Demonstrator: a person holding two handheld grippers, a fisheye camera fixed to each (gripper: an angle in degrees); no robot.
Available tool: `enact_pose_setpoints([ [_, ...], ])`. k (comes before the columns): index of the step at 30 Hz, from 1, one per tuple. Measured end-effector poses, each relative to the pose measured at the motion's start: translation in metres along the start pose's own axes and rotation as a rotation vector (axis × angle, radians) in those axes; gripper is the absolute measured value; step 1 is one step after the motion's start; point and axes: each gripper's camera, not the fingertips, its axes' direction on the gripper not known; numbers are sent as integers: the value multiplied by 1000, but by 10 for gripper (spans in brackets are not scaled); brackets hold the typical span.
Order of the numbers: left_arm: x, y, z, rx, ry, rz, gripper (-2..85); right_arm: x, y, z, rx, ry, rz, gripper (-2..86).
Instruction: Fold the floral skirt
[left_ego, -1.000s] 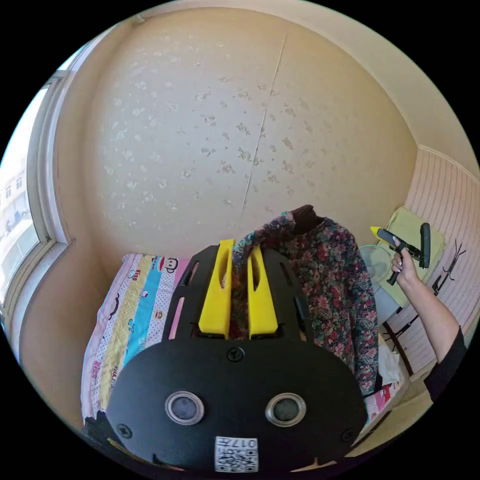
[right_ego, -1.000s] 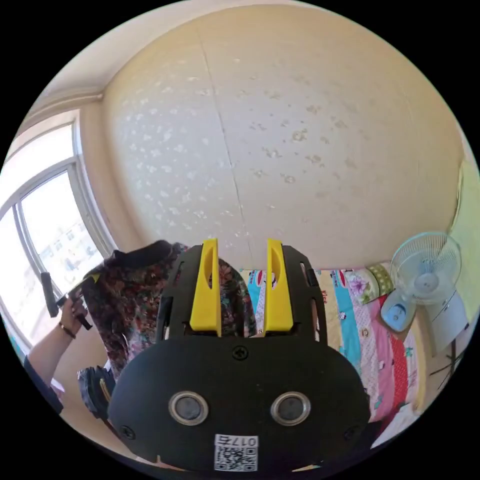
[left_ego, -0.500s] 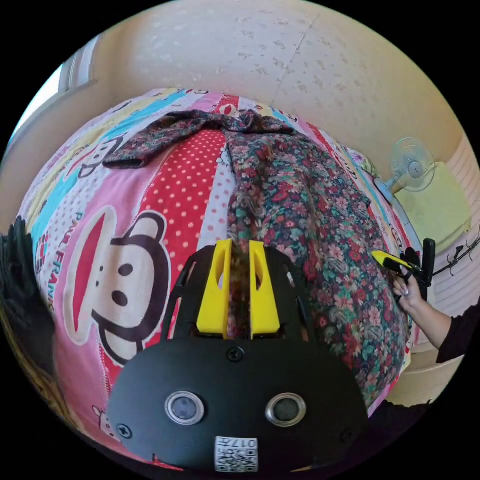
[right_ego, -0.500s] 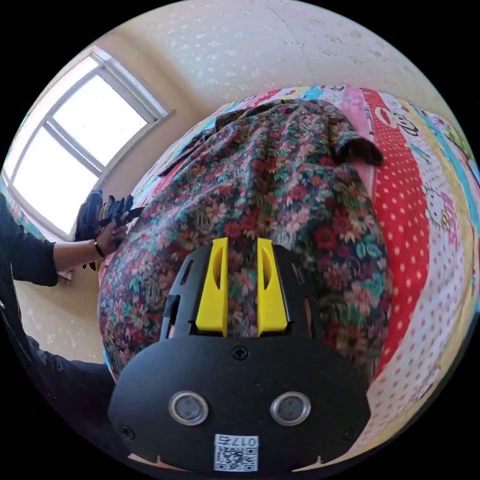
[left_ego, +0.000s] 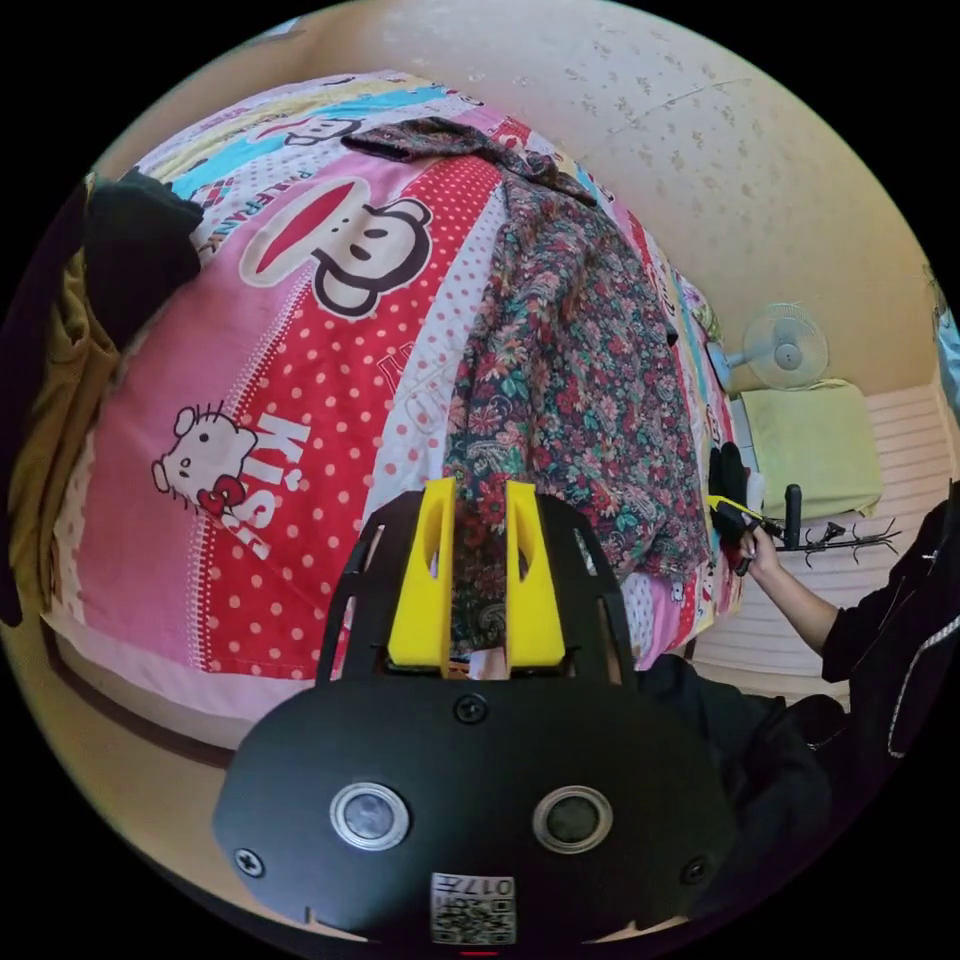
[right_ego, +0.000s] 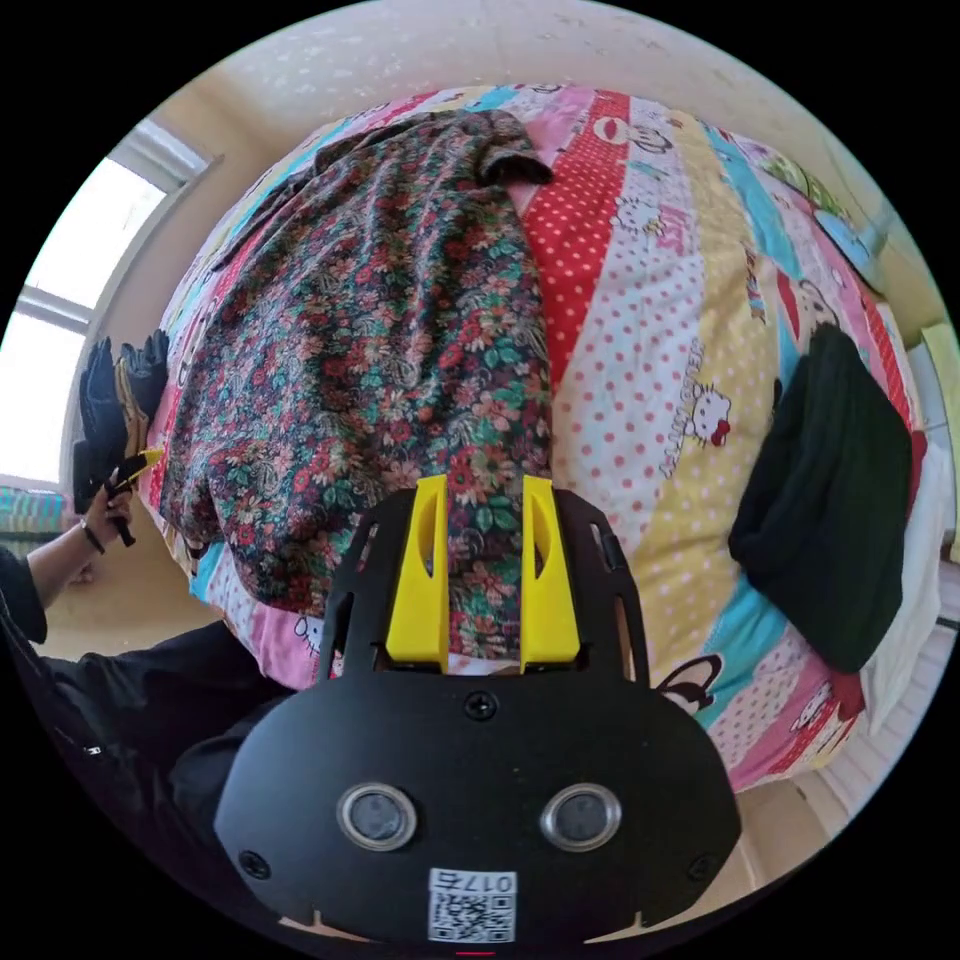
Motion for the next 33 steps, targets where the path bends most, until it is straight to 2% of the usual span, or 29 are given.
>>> enact_pose_setpoints([
  [4, 12, 21, 19, -44, -15, 40, 121, 47, 45, 14, -21, -87, 231, 131],
  [7, 18, 48, 21, 64, -5, -50, 134, 61, 73, 27, 40, -229, 285, 136],
  [10, 16, 69, 21, 147, 19, -131, 130, 58, 88, 31, 105, -242, 269, 137],
  [13, 20, 78, 20, 172, -1, -141, 125, 56, 89, 29, 75, -283, 291, 136],
  [16, 40, 80, 8, 125, -166, -107, 128, 56, 89, 27, -5, -337, 306, 133],
  [18, 48, 86, -1, 140, -231, -94, 142, 52, 92, 29, -39, -368, 265, 136],
  [20, 45, 88, 2, 144, -257, -104, 142, 26, 90, 30, -106, -269, 102, 140],
  [23, 20, 90, 21, 165, -178, -264, 135, 0, 83, 33, -160, -121, 77, 132],
  [27, -5, 105, 23, 273, -99, -522, 83, -1, 78, 35, -214, -132, 155, 84],
  [31, -12, 104, 9, 250, -10, -550, 32, 0, 84, 21, -210, -102, 106, 41],
  [33, -39, 113, -15, 360, 332, -609, 18, 2, 84, 6, -224, -155, 52, 36],
])
